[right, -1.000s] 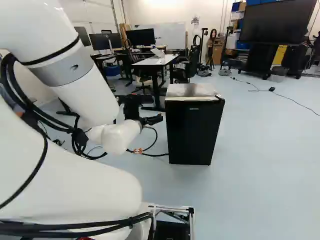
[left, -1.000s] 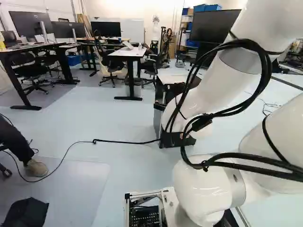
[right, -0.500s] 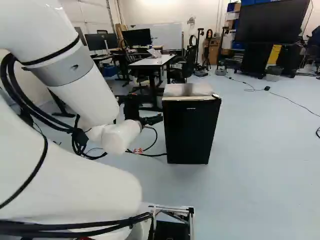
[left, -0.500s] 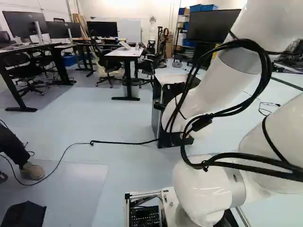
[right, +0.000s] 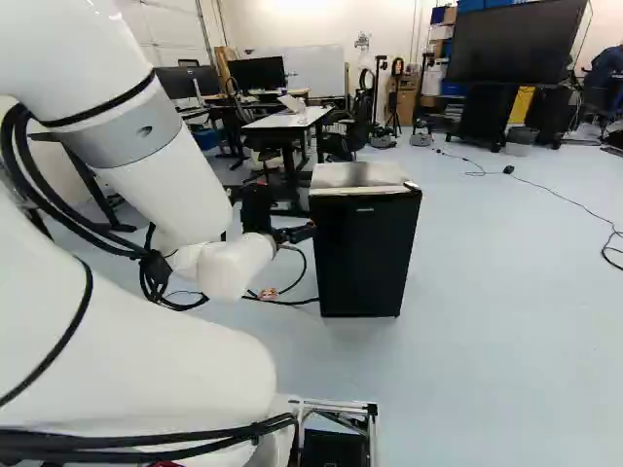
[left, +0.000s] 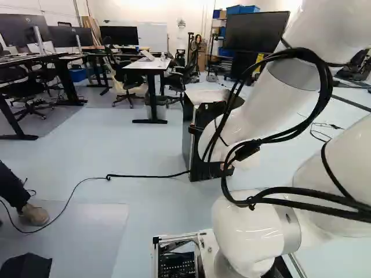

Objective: Open the fridge door

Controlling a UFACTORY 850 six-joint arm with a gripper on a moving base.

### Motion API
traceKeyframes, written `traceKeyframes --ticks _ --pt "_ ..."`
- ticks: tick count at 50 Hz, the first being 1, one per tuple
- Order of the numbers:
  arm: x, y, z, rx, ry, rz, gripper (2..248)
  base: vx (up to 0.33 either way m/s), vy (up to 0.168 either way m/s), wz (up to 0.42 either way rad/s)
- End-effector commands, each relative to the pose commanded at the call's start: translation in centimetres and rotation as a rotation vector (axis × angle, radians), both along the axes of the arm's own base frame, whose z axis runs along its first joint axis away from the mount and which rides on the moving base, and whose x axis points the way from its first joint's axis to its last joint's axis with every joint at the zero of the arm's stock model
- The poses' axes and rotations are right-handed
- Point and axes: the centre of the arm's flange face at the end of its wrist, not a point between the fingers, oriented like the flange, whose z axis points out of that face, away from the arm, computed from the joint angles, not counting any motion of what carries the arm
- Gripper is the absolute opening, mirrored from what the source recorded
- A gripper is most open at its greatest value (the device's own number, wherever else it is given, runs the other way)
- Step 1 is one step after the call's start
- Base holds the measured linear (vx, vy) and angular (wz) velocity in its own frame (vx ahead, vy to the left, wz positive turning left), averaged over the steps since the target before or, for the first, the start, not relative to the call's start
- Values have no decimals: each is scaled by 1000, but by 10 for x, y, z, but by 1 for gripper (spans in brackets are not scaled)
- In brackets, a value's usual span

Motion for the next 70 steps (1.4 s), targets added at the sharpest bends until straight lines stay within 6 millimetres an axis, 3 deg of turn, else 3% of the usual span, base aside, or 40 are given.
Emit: traceKeyframes --ticks 26,70 --pt "2 0 0 0 1 0 247 0 -2 -7" --pt "50 30 6 24 18 42 247 0 0 0"
